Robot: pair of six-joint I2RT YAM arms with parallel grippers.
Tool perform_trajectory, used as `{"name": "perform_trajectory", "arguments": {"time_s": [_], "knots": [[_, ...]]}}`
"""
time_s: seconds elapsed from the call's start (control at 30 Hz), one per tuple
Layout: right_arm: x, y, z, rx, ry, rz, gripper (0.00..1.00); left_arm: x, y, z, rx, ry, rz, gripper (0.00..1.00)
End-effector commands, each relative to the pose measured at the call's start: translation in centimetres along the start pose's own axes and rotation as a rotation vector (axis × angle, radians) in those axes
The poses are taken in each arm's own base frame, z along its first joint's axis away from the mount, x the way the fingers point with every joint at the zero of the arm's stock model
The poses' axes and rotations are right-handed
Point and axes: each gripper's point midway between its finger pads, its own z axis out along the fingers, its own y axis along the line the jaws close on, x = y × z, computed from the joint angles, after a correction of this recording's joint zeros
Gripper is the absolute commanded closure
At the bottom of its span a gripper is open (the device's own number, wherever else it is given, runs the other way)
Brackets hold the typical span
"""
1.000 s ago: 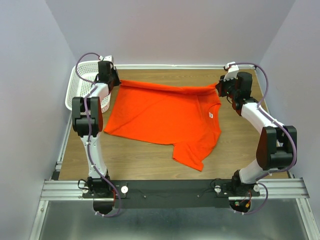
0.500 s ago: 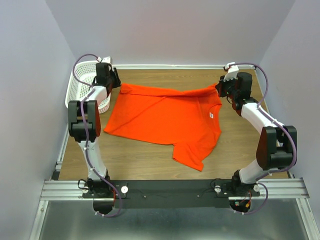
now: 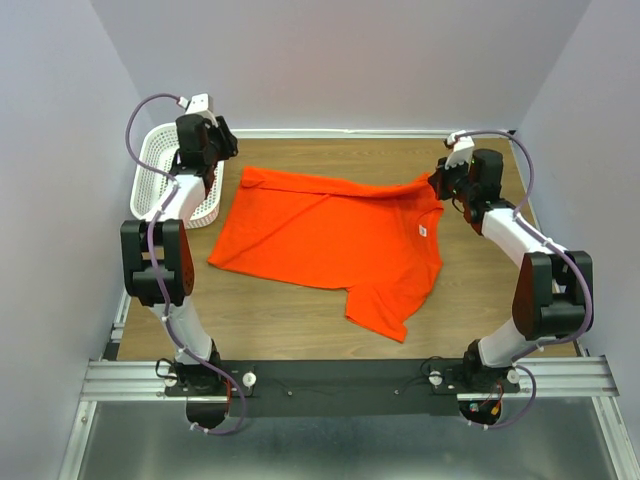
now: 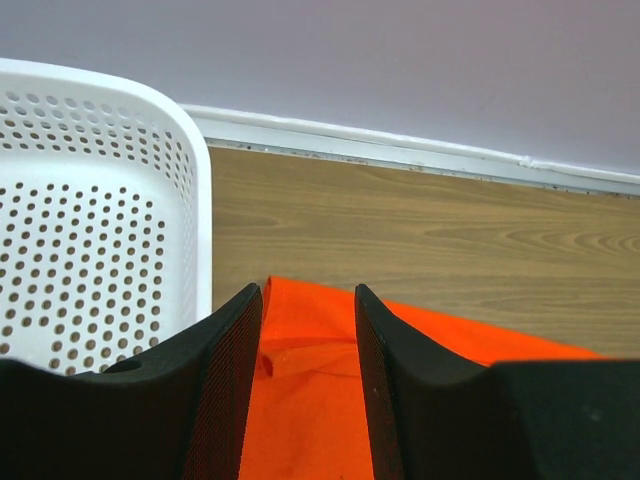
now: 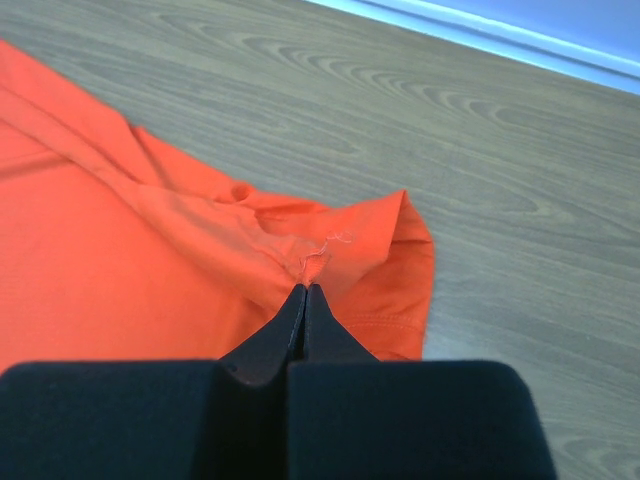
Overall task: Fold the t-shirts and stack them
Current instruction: Fold the tshirt
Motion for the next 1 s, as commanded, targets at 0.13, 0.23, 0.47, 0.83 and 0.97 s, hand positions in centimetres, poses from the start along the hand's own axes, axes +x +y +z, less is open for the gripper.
{"name": "perform_trajectory", "arguments": {"time_s": [0.13, 0.23, 0.47, 0.83, 0.97], "knots": [[1.3, 1.4, -1.4, -0.08, 0.01, -0.066, 0.99, -0.1, -0.6, -1.5, 0.026, 0.011, -0.046, 0.5], [2.1, 1.6, -1.7, -0.085, 0.027, -0.077, 0.99, -1.0, -1.3, -2.4, 0.05, -0.004, -0.067, 0.5], [3.4, 2.7, -2.6, -0.135, 0.054, -0.099, 1.0, -2.3, -3.0, -5.1, 0.107, -0.027, -0.096, 0.5], [6.1, 4.1, -3.3, -0.208, 0.114, -0.112, 0.99, -2.9, -6.1, -10.3, 0.241, -0.043, -0.111, 0.5], [6.1, 4.5, -3.6, -0.232, 0.109, -0.123, 0.99, -2.8, -6.8, -12.2, 0.274, -0.049, -0.096, 0.5]]}}
